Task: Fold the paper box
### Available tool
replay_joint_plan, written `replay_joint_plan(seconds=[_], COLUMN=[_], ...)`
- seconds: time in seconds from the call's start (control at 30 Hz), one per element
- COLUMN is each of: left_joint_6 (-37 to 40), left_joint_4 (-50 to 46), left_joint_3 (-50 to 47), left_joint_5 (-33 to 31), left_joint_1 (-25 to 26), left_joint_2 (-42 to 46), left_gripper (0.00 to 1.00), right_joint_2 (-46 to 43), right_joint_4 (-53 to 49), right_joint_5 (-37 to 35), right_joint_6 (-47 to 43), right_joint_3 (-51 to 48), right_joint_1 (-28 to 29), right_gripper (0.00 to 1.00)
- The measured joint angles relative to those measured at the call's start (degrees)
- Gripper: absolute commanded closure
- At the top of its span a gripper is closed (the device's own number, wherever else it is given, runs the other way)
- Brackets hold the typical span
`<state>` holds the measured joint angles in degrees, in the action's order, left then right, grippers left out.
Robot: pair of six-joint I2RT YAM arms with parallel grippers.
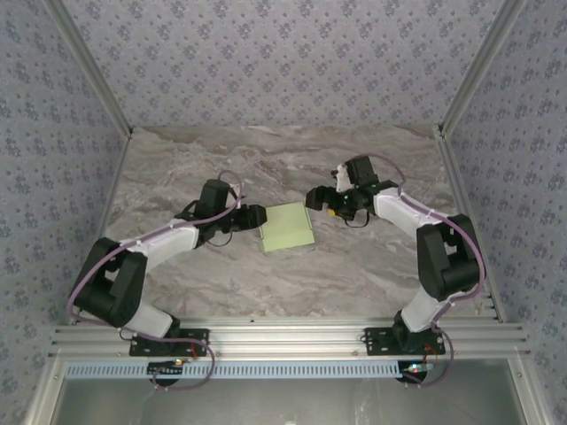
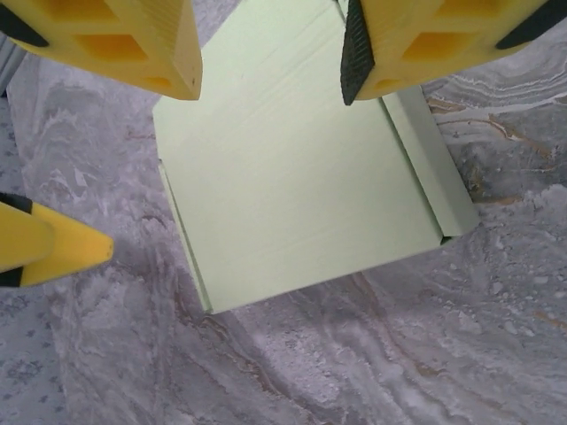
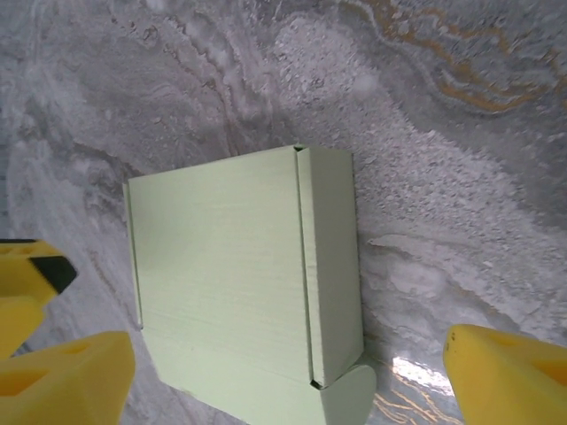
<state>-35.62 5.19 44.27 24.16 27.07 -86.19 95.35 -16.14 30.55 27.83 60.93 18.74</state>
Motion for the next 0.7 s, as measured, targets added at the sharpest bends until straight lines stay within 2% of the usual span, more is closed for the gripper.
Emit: replay_joint_plan(seconds=[0.1,0.47,0.7], left_joint_6=[-0.37,0.42,0.76], left_joint_4=[-0.28,-1.09,2.21], left_joint_3=[0.04,0.04,0.04], left_joint_5=[-2.14,-5.62,-5.09], left_joint_1=[0.0,-0.04,-0.04], left_joint_2=[-2.93,-6.36,-7.89], left_gripper=[0.67,0.67,0.78], right_joint_2=[0.7,0.79,1.01], right_joint_4=[1.73,3.15,3.56], right_joint_5=[2.36,4.44,4.9], right_joint_6=[0.87,1.29,1.75], right_joint_3=[-0.81,-1.55,-1.92], right_joint_1=[-0.48,-1.31,-1.81], right_gripper=[0.08,0.09,0.09])
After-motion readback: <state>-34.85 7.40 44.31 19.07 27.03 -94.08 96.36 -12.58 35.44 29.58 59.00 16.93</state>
